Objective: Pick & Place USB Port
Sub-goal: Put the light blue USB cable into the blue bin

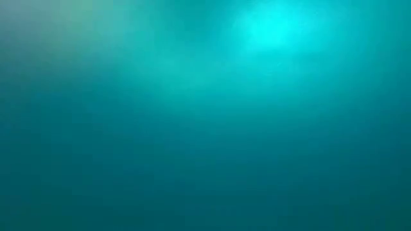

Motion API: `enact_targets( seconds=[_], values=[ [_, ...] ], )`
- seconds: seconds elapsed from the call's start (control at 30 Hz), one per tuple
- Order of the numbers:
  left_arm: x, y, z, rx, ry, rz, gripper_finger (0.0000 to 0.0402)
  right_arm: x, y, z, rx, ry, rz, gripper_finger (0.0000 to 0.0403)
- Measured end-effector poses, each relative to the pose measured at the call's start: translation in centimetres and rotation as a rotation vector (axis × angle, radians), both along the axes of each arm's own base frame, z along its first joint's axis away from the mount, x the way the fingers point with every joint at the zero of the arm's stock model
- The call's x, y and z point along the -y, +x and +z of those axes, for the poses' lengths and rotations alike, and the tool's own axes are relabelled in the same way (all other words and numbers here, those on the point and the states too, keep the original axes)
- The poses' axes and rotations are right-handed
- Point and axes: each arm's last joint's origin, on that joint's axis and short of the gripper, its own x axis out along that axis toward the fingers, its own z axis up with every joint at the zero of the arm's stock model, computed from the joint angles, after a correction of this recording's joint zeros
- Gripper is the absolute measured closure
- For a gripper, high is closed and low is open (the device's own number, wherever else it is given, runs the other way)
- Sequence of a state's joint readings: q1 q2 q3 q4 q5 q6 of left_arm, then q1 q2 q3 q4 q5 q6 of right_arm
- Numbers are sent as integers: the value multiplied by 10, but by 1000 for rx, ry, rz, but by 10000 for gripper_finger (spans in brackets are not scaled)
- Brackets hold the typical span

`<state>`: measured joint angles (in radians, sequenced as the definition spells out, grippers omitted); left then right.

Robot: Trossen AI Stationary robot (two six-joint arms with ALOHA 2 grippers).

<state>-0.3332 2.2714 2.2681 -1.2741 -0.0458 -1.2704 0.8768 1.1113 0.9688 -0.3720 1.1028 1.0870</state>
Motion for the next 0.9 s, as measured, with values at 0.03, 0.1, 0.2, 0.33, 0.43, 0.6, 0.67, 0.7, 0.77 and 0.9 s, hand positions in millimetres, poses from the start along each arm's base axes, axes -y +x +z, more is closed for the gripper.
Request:
enact_targets(
  seconds=[0.03,0.1,0.2,0.33,0.43,0.6,0.67,0.7,0.77,0.9],
  values=[
    [1,4,-2,23,-11,-2,388,0,0,0,0,1,1,403],
    [4,8,-7,33,-27,-8,388,0,0,0,-1,1,2,403],
    [6,10,-17,3,-31,-14,388,0,0,0,-1,2,2,403],
    [7,11,-21,-14,-46,-24,388,0,0,0,-3,-1,2,403],
    [8,14,-31,-34,-43,-30,388,0,0,0,-5,-3,3,403],
    [10,19,-42,-45,-53,-42,388,0,0,-1,-6,-5,3,403],
    [10,20,-44,-46,-54,-46,388,0,0,-1,-7,-6,4,403],
    [11,20,-45,-44,-52,-52,388,0,0,-1,-7,-7,4,403],
    [9,24,-48,-30,-56,-48,388,0,0,0,-6,-6,4,403],
    [7,27,-54,-38,-78,-57,388,0,0,0,-5,-4,3,403]
  ],
)
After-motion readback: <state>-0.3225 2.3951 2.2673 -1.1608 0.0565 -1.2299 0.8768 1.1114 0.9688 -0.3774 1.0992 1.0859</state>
